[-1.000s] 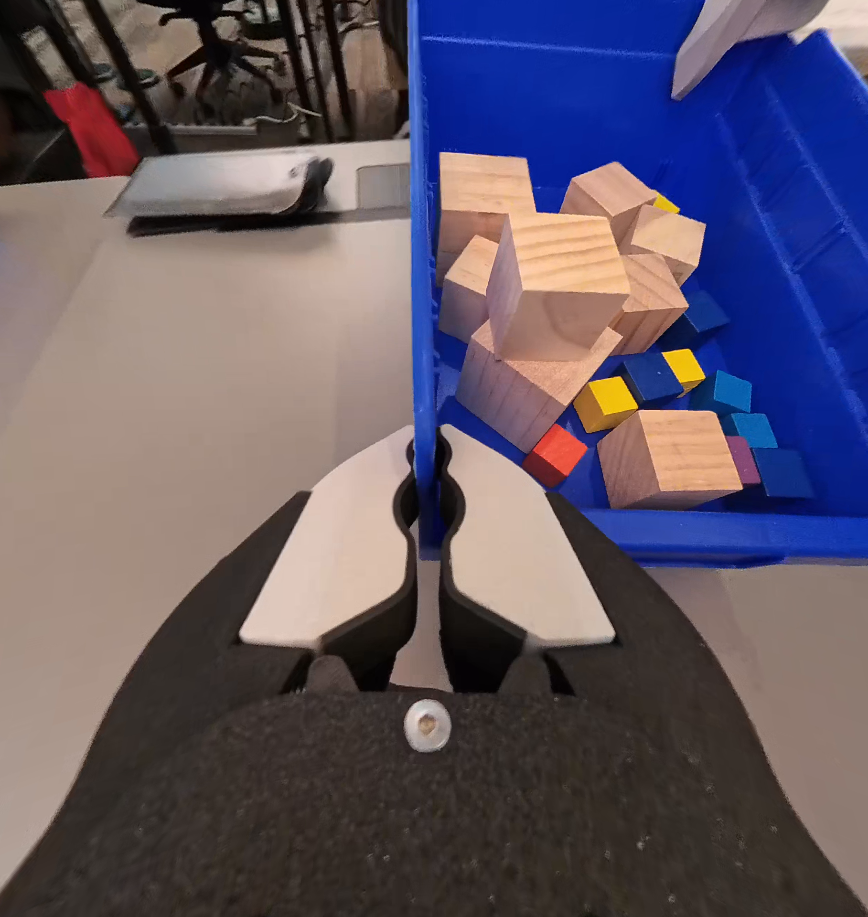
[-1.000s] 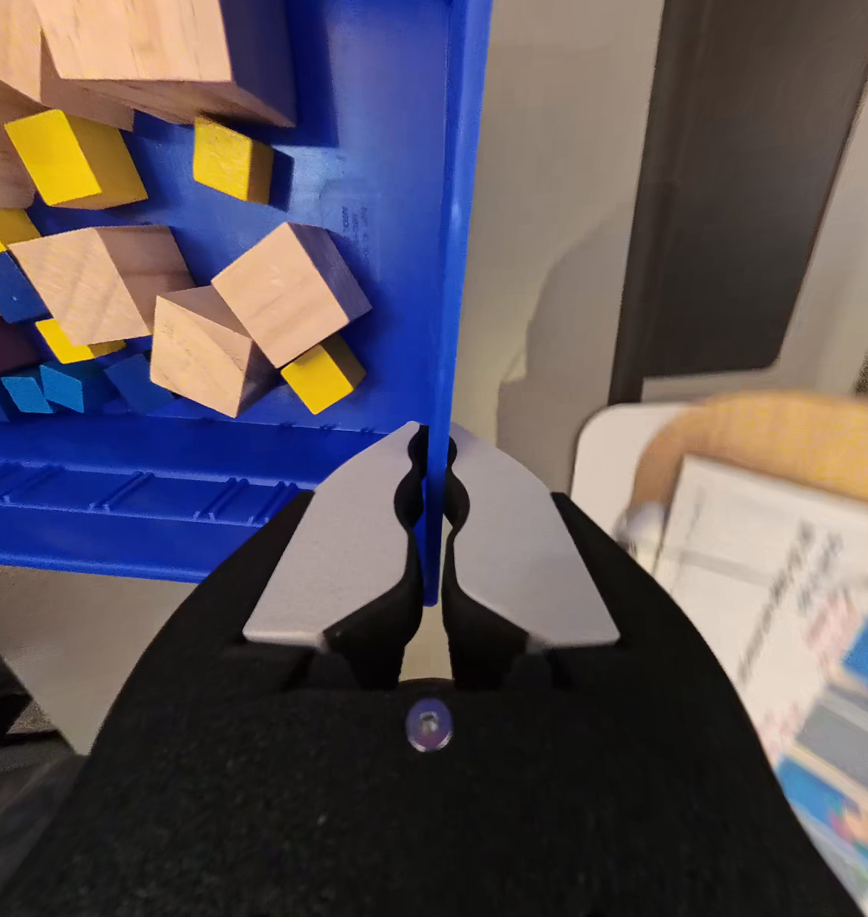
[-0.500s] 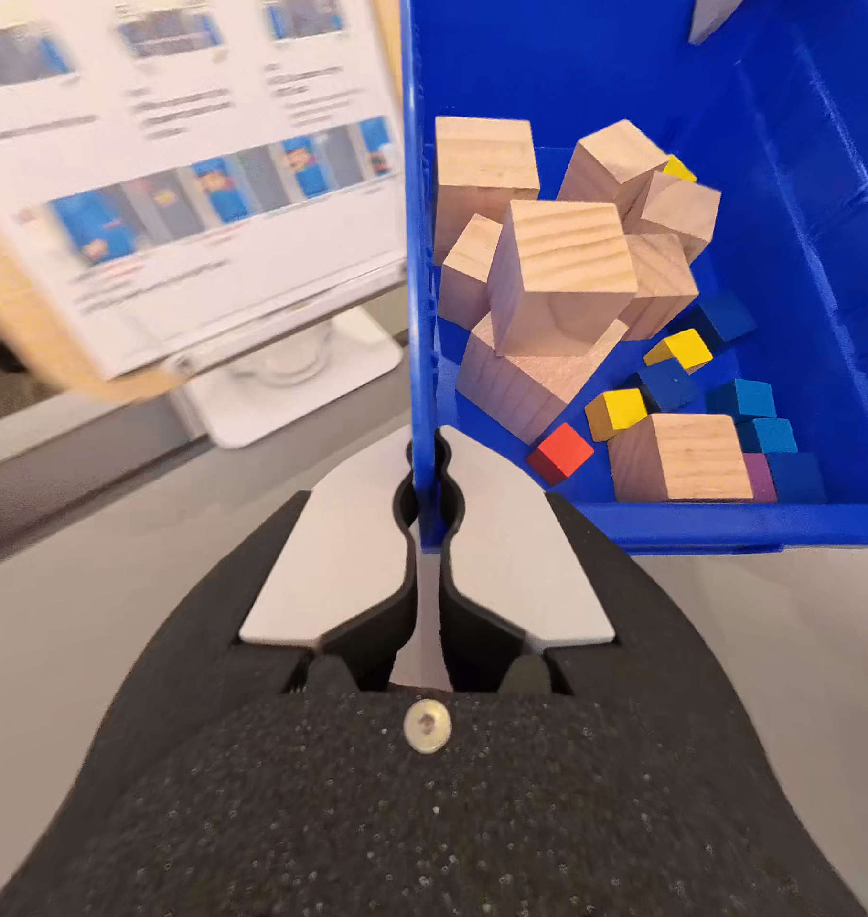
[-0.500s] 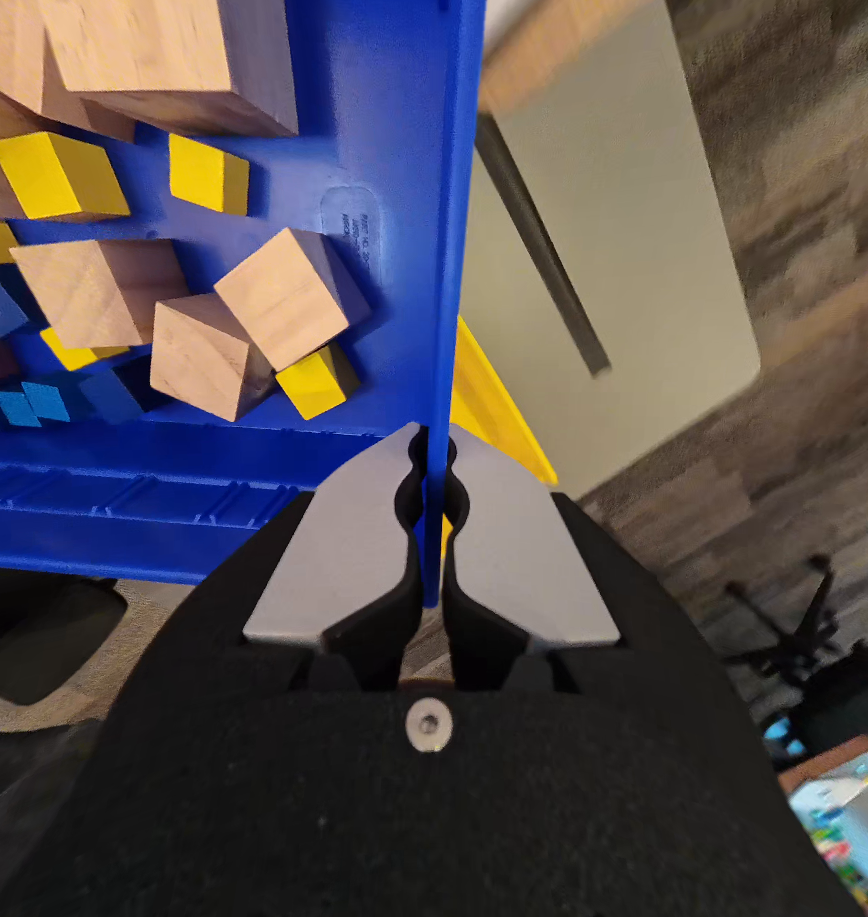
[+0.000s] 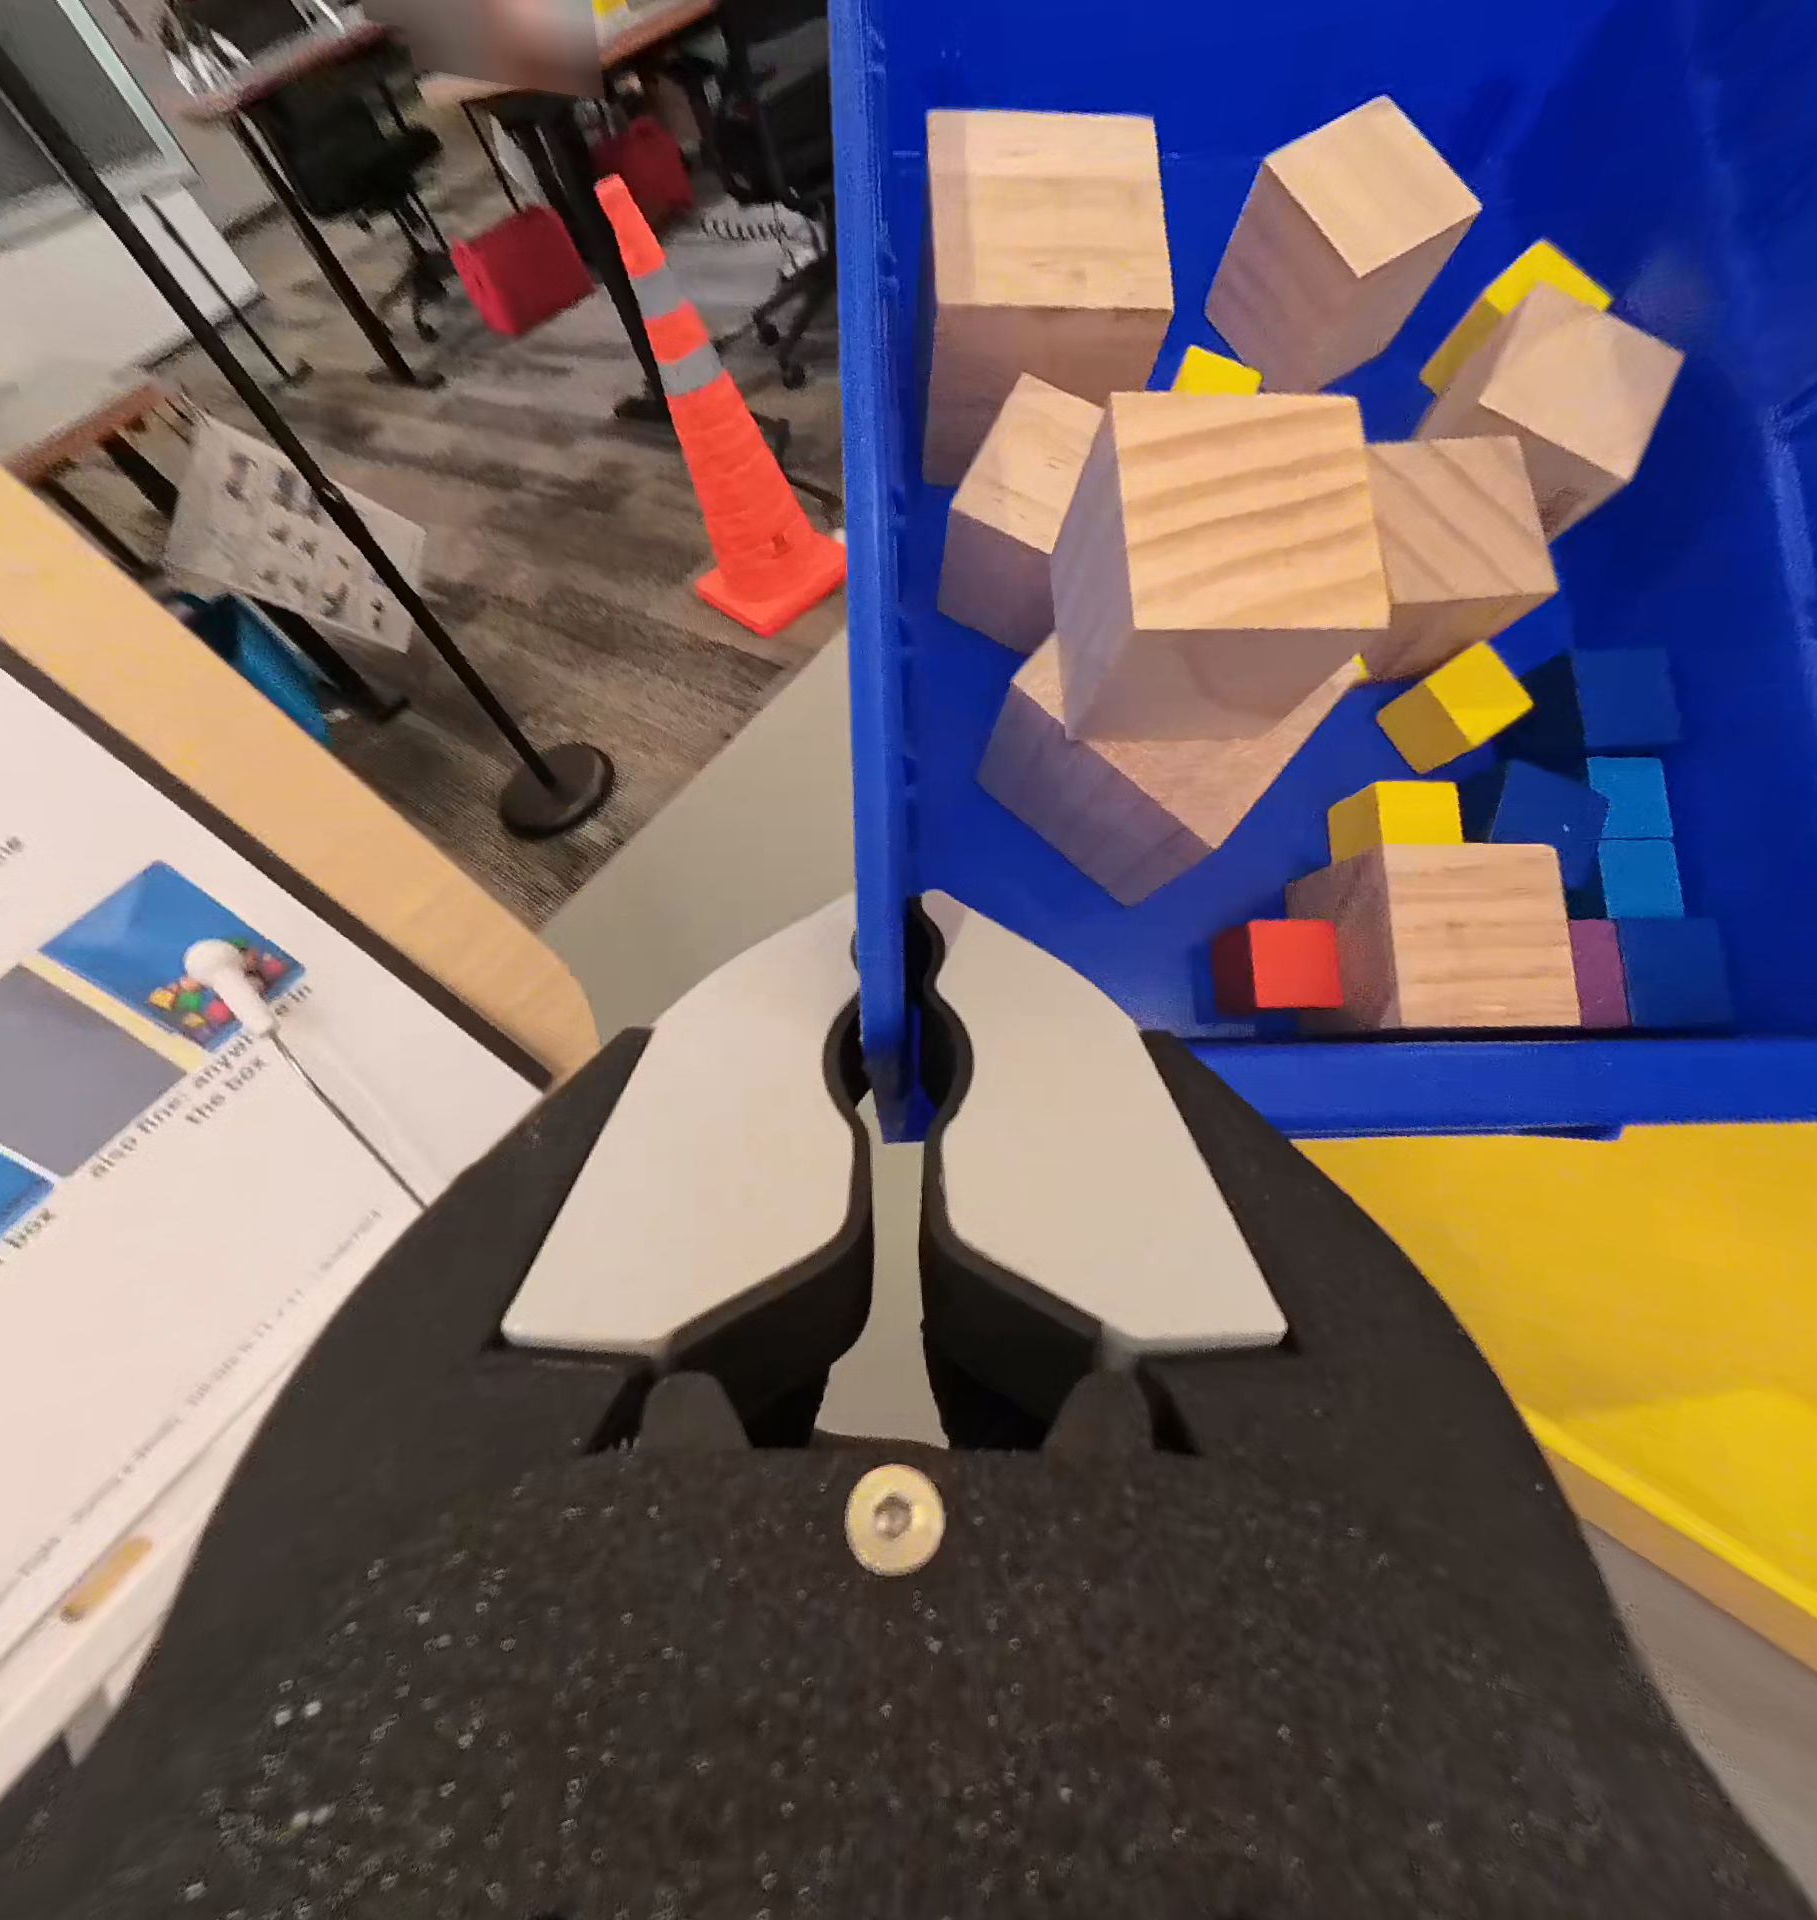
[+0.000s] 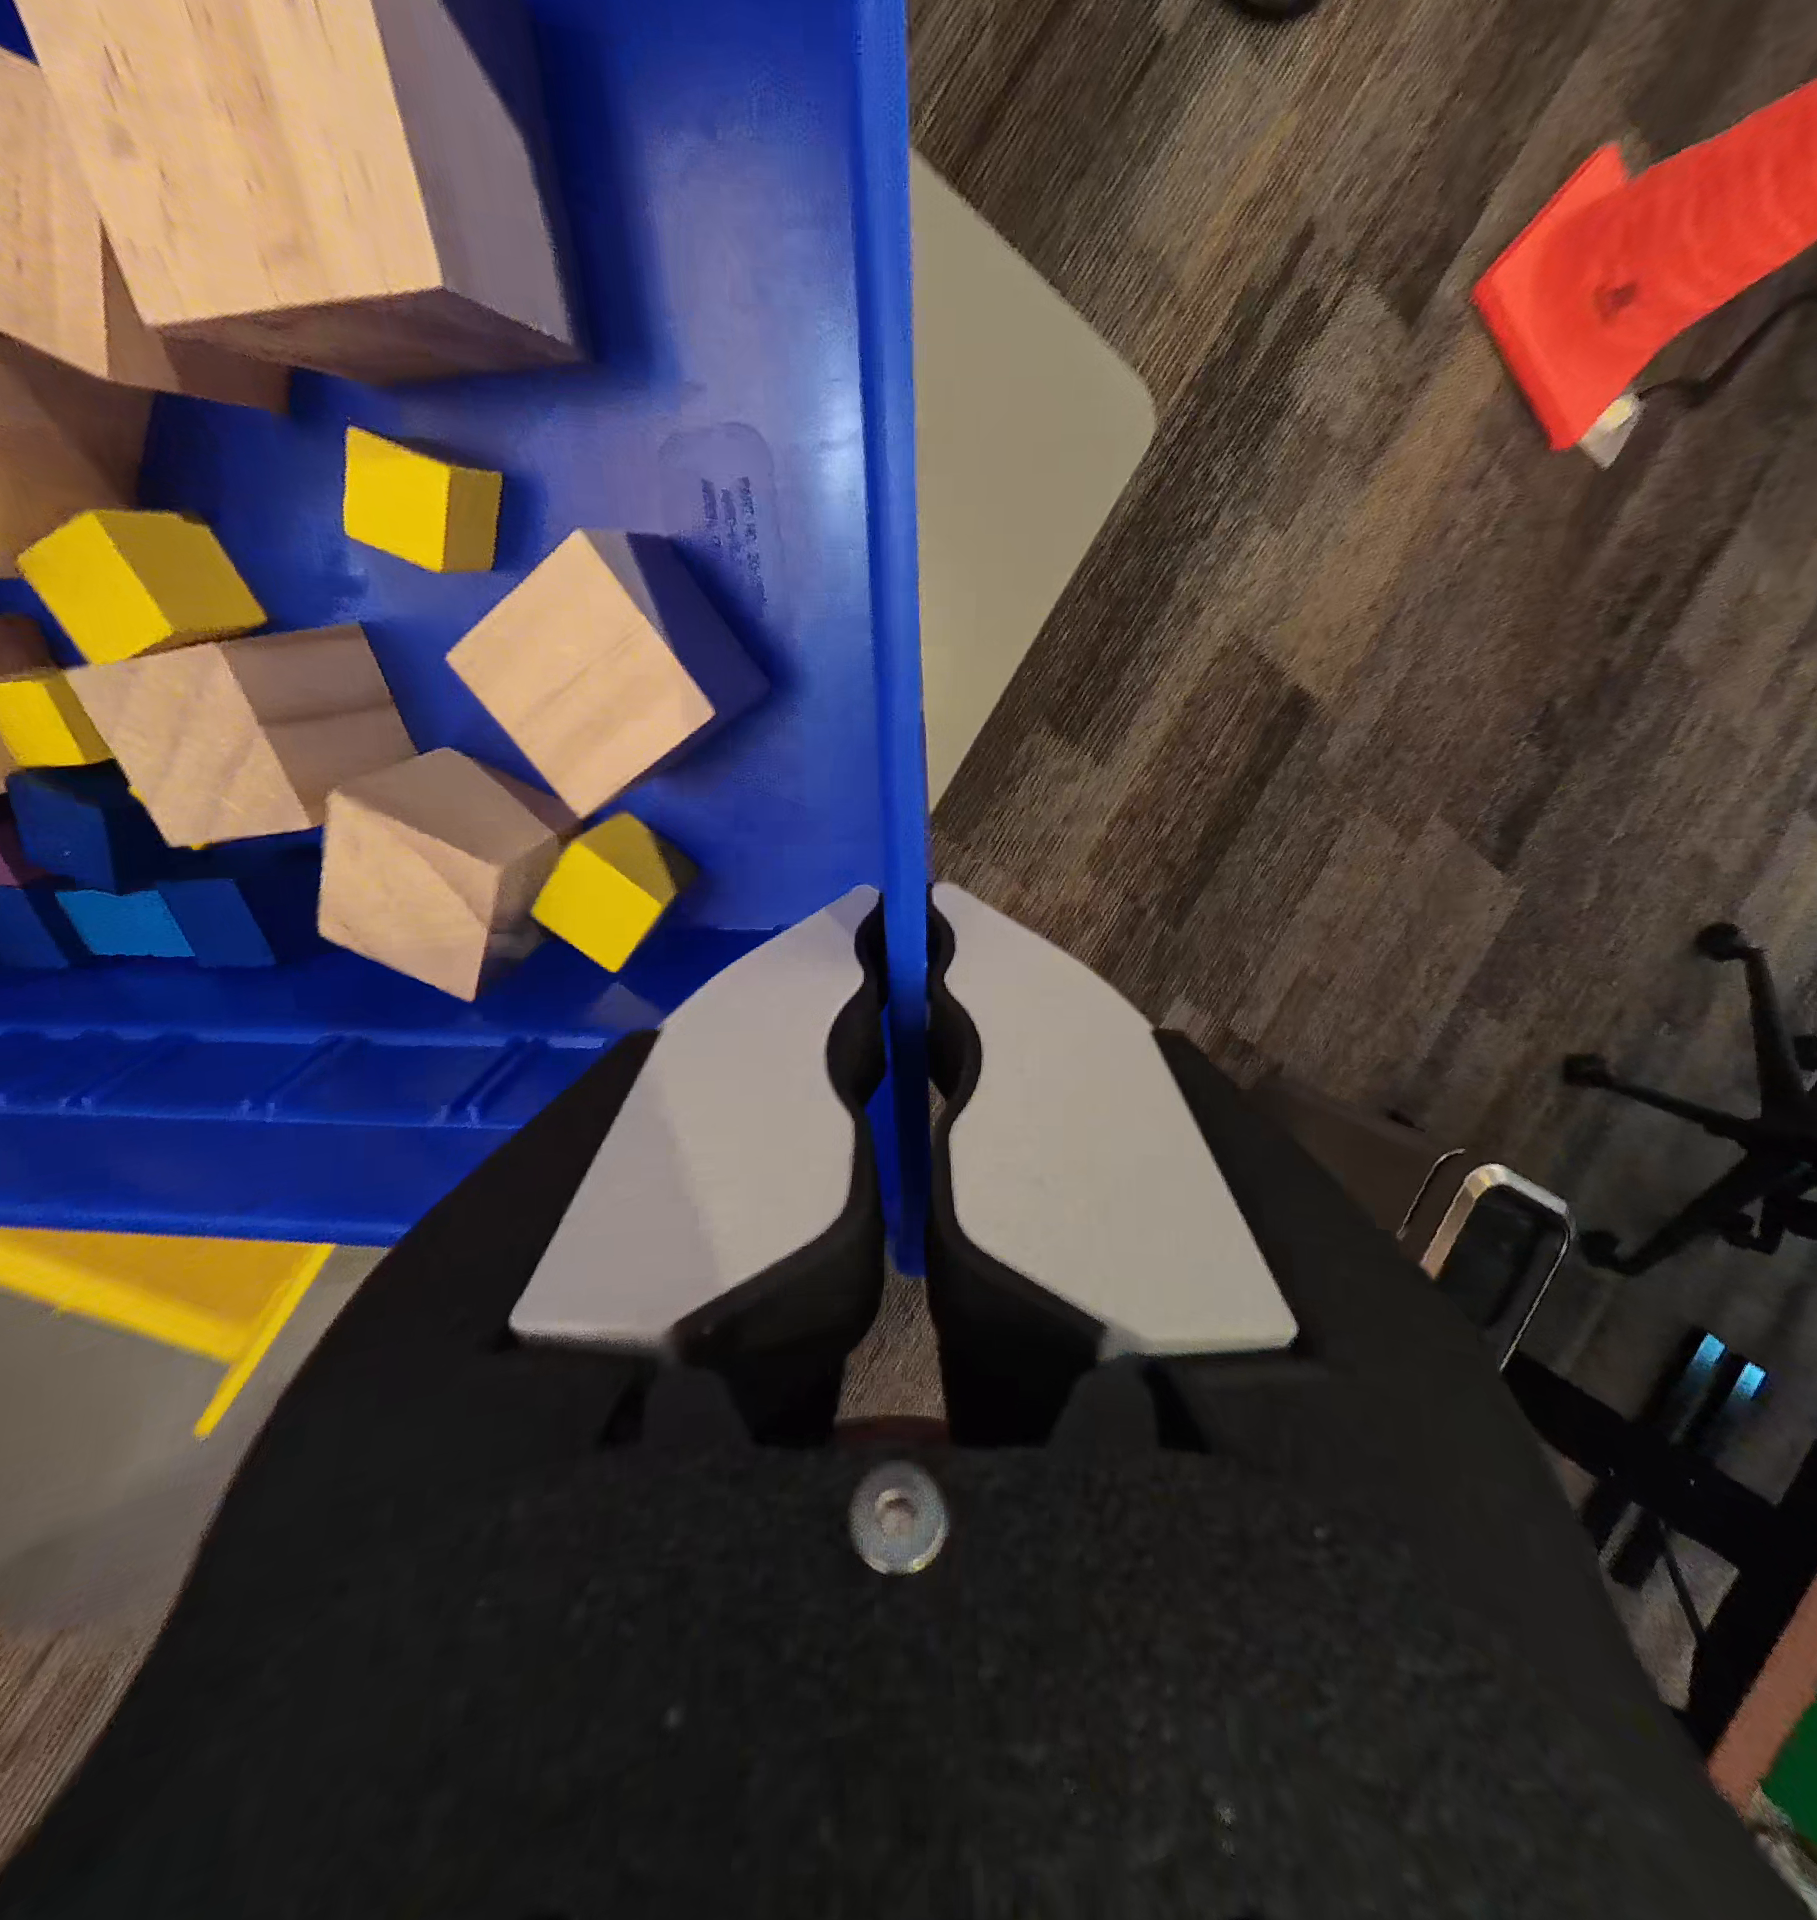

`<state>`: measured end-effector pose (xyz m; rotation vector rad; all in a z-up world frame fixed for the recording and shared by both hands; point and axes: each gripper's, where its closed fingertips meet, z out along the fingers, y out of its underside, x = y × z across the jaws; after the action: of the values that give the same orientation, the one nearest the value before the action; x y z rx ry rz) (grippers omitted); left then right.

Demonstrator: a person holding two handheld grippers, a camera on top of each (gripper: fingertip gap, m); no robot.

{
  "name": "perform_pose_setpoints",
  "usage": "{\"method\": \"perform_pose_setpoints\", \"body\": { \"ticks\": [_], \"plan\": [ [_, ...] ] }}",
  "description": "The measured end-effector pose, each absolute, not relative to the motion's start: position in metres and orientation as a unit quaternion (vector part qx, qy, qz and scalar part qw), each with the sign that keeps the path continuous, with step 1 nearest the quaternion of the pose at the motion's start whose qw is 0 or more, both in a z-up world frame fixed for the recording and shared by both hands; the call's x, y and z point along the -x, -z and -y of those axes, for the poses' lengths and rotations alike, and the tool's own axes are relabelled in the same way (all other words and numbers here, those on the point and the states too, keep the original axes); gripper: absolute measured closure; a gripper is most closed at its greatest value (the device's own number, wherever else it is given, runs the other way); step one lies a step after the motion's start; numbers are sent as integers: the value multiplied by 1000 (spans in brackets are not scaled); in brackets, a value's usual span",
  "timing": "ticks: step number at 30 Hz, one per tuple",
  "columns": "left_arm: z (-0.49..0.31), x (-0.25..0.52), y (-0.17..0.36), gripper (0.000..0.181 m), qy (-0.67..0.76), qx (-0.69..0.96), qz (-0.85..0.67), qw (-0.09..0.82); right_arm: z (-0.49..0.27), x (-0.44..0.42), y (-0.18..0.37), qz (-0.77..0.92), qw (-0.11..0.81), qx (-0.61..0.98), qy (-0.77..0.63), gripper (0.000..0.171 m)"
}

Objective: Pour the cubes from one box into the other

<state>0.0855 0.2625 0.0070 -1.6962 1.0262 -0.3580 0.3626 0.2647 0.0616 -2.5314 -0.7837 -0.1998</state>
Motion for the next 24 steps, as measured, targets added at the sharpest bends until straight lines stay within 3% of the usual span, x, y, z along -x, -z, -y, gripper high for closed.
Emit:
{"method": "perform_pose_setpoints", "body": {
  "ticks": [12, 24],
  "plan": [
    [-292, -95, 8, 179, 36, 626, -427, 652, -283, -371, -56, 257, 413, 861, 152, 168],
    [-271, -92, 17, 180, -55, 520, -397, 755, -228, -365, -56, 212, 589, 742, 241, 167]
  ]
}}
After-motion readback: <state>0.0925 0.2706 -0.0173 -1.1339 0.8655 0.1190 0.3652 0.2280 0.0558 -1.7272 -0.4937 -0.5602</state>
